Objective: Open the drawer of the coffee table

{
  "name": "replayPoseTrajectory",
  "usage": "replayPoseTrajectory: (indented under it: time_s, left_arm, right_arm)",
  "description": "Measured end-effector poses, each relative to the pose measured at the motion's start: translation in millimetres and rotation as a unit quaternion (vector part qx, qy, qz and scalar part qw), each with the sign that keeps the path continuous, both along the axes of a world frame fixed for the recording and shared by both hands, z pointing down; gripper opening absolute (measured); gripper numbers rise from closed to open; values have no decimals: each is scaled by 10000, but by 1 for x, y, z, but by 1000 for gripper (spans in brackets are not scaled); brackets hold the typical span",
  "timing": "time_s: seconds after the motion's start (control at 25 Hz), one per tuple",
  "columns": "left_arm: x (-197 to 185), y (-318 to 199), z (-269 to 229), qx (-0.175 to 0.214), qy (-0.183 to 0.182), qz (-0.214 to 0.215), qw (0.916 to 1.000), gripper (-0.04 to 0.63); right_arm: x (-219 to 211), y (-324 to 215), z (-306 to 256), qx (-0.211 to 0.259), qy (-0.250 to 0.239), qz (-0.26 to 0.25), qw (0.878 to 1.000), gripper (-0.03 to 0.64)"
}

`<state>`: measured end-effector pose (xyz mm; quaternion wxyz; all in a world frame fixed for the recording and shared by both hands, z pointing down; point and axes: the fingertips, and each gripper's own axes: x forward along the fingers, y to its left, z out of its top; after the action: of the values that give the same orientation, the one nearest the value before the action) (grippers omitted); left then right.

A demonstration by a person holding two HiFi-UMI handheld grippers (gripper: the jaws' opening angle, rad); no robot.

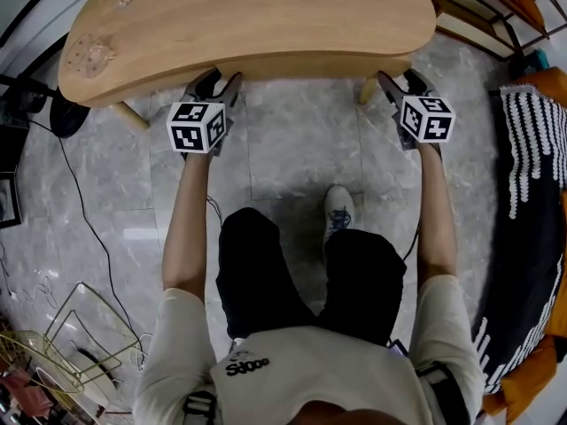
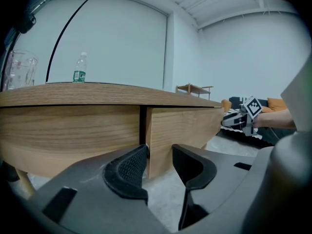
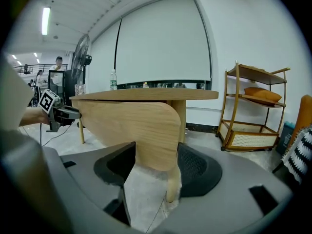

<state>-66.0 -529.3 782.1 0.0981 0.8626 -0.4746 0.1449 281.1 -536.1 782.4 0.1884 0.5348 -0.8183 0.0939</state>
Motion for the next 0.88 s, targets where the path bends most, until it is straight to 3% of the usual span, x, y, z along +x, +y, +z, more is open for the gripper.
replayPoseTrajectory:
  time_s: [0.88]
  left_arm:
    - [3, 64, 1, -201, 55, 185, 9996, 170]
  right_arm:
    - [6, 62, 2, -206, 15, 245, 9995, 238]
